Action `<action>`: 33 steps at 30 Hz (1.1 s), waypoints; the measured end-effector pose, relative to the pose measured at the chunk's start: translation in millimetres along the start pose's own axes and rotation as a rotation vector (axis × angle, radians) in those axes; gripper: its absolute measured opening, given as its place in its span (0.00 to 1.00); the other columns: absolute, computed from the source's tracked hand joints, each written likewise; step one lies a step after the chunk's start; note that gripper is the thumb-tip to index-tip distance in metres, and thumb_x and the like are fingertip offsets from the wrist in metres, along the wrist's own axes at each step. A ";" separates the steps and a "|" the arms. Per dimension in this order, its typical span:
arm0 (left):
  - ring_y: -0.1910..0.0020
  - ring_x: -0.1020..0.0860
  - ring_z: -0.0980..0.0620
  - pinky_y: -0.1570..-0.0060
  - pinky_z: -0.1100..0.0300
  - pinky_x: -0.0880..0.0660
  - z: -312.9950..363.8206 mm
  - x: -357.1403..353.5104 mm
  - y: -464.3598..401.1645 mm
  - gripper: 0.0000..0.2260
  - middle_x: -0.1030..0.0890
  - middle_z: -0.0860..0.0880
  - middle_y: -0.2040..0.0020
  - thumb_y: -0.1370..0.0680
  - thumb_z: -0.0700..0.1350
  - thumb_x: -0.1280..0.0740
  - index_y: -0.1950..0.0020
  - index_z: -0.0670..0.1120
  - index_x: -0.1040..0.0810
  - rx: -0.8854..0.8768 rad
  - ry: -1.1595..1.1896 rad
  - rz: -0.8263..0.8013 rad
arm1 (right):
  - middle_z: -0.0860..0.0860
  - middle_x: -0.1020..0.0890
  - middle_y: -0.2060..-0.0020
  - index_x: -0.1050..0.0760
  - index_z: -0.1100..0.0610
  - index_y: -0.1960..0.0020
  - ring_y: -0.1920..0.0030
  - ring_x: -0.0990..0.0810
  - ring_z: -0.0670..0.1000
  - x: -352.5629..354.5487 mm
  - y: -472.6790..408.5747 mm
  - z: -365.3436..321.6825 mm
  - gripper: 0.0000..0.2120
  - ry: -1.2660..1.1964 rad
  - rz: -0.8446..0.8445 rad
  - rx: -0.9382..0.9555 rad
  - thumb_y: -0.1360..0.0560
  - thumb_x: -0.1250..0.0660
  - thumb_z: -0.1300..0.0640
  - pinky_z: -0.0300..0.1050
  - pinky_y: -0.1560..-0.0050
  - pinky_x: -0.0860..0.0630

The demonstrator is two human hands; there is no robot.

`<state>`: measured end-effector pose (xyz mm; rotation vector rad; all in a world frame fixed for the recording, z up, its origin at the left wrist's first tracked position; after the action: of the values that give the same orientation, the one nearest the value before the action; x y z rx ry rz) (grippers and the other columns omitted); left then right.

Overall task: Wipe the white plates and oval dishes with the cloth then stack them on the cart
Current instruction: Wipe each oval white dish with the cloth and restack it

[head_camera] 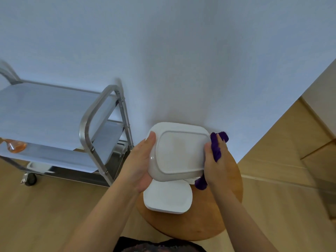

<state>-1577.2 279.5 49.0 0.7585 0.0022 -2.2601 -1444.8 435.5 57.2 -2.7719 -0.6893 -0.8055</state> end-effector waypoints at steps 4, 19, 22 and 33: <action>0.44 0.19 0.43 0.47 0.48 0.21 6.0 -9.3 4.5 0.24 0.18 0.42 0.44 0.28 0.58 0.38 0.38 0.45 0.23 -0.044 -0.013 0.050 | 0.47 0.37 0.27 0.39 0.49 0.26 0.28 0.37 0.50 -7.4 -0.2 -24.8 0.23 -0.073 0.024 0.155 0.20 0.41 0.51 0.52 0.30 0.37; 0.53 0.16 0.42 0.65 0.52 0.19 0.3 -1.7 -2.0 0.22 0.16 0.39 0.49 0.22 0.58 0.40 0.42 0.42 0.22 0.091 0.302 0.125 | 0.49 0.33 0.29 0.37 0.50 0.28 0.27 0.39 0.47 -66.4 59.2 -50.3 0.26 0.038 -0.164 0.917 0.25 0.37 0.47 0.49 0.29 0.40; 0.53 0.16 0.44 0.66 0.53 0.20 4.0 -6.9 3.7 0.19 0.16 0.40 0.49 0.21 0.55 0.44 0.46 0.46 0.18 0.044 0.187 0.020 | 0.45 0.37 0.27 0.39 0.43 0.27 0.26 0.44 0.43 -59.6 33.3 -17.2 0.26 0.002 -0.201 0.718 0.24 0.39 0.44 0.45 0.28 0.43; 0.71 0.30 0.55 0.72 0.71 0.36 -17.8 -23.8 1.6 0.21 0.26 0.54 0.72 0.23 0.58 0.41 0.60 0.41 0.22 -0.264 -0.871 0.119 | 0.53 0.20 0.51 0.29 0.53 0.42 0.51 0.21 0.54 -45.9 1.4 50.9 0.22 -0.644 -0.292 -0.621 0.27 0.35 0.39 0.51 0.51 0.21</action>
<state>-1553.8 297.7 47.0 -0.3820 -0.1487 -2.2368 -1454.9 431.3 -10.5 -3.6001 -1.1251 -0.1336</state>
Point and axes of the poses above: each hand's wrist, its own y-axis away from the middle knuckle, its own x-axis out of the back of the hand, z = x × y, the point moved 7 cm from there along -y, towards the middle knuckle
